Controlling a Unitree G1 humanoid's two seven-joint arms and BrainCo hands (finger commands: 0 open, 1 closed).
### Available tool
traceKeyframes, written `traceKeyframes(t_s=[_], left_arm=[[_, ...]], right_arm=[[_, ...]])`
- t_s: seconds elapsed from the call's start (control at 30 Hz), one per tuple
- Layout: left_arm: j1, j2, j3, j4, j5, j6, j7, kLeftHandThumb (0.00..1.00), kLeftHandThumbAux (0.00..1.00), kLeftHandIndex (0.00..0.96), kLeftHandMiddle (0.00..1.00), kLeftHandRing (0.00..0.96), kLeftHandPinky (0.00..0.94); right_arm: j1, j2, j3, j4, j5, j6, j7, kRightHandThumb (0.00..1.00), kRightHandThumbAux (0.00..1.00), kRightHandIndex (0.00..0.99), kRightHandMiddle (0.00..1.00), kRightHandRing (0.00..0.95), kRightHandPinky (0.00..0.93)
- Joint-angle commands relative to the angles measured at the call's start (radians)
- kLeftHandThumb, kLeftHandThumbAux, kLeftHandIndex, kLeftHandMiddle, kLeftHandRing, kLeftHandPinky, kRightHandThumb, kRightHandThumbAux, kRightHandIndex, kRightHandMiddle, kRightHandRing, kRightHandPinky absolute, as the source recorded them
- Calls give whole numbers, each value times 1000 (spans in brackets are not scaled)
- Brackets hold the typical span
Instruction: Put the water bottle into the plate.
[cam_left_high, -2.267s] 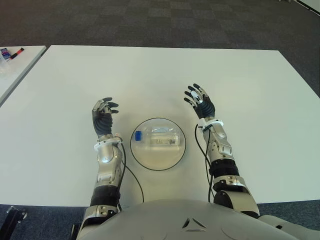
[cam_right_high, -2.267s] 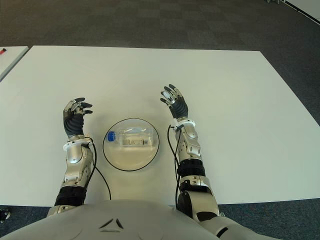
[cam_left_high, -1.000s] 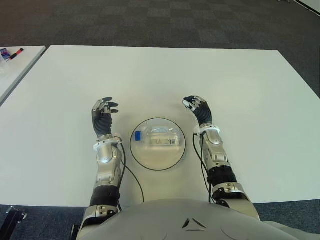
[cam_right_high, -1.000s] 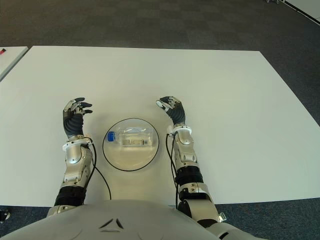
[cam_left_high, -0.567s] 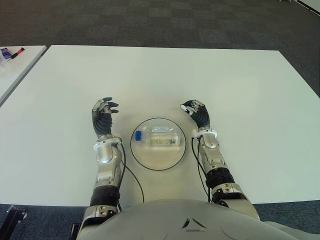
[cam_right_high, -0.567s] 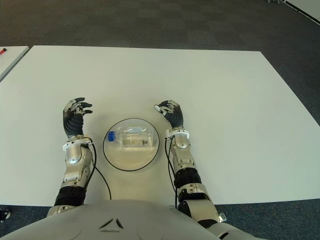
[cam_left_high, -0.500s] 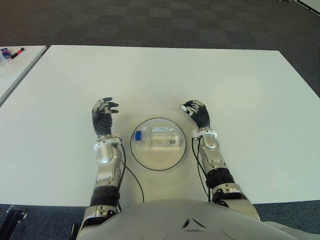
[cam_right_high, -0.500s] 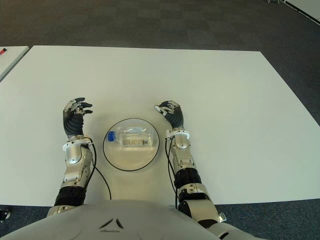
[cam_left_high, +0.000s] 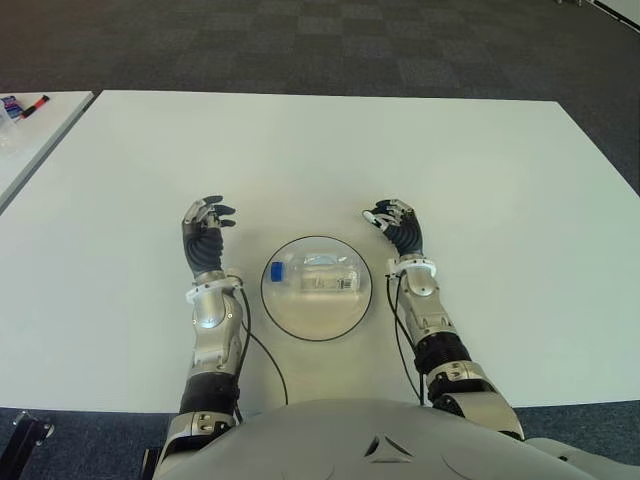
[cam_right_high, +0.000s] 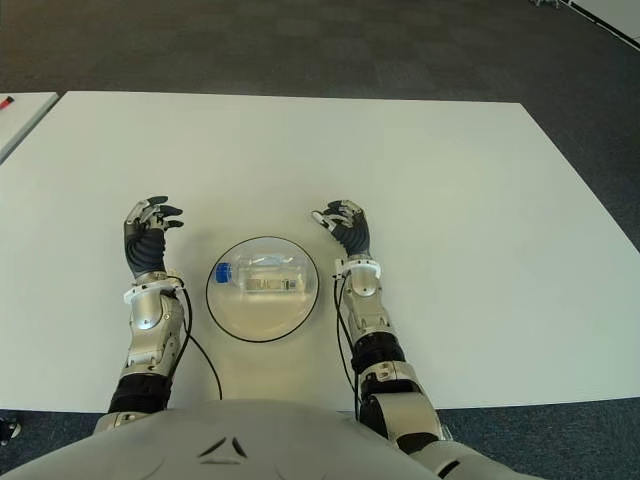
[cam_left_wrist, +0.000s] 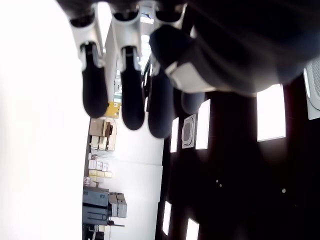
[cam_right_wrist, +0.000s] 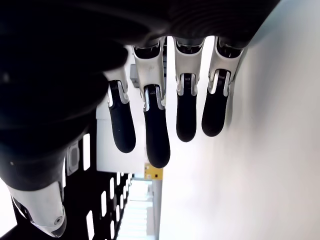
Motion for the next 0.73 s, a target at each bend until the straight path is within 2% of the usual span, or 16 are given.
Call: traceKeyframes(t_s=[0.03,0.57,0.73], left_arm=[[0,-7,7,19,27,10,12,945,653,390,537,474,490],[0,18,16,29,73,11,5,944,654,396,537,456,470],[1,28,15,24,112,34,22,945,655,396,539,451,457]], right_arm=[[-10,-5,0,40,-9,-5,-16,826,694,379,502,624,603],[-21,8,-2,89,-4,-106,-32,827,694,380,533,686,657],[-26,9,0,110,-9,-139,-39,827,695,379,533,694,677]])
